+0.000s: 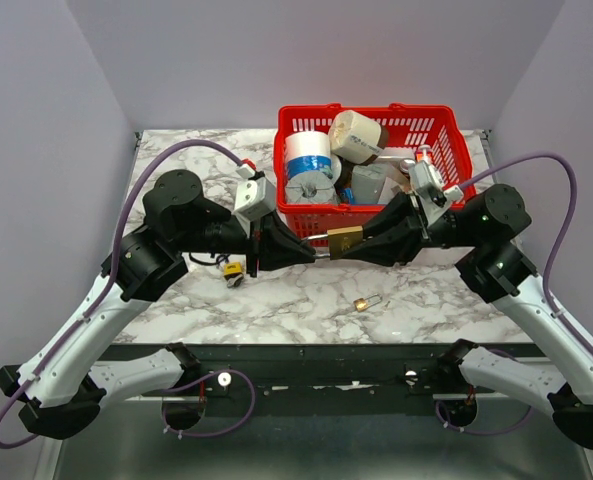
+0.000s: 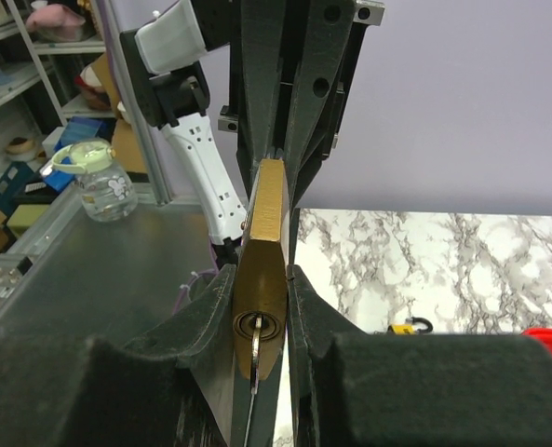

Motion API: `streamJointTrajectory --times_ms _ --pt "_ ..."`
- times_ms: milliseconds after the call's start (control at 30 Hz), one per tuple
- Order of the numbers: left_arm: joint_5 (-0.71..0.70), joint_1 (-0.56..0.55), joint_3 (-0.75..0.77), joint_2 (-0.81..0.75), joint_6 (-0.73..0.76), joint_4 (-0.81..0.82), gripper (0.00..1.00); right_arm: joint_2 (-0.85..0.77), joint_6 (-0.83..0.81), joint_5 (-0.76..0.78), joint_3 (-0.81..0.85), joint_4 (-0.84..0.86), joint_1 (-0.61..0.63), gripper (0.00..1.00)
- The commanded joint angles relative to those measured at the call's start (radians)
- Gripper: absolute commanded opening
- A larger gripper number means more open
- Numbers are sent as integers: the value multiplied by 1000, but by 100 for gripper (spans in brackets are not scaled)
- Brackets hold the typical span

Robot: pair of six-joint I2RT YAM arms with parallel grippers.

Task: Lock with the key
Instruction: Lock the lock.

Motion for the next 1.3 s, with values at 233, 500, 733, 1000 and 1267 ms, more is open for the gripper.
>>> streamJointTrajectory --times_ms 233,500,733,1000,1267 --pt "71 80 27 74 200 -29 0 31 -100 26 2 -194 103 1" --pt "-10 82 64 86 319 -186 12 17 -183 148 24 -302 101 1" --pt "-154 198 57 120 -3 -9 79 -6 -174 369 42 -165 93 1" --pt "-203 424 -80 8 -406 371 99 -8 -244 590 56 11 83 1" --pt "-191 427 -267 -49 -900 650 99 30 -413 676 2 267 83 1"
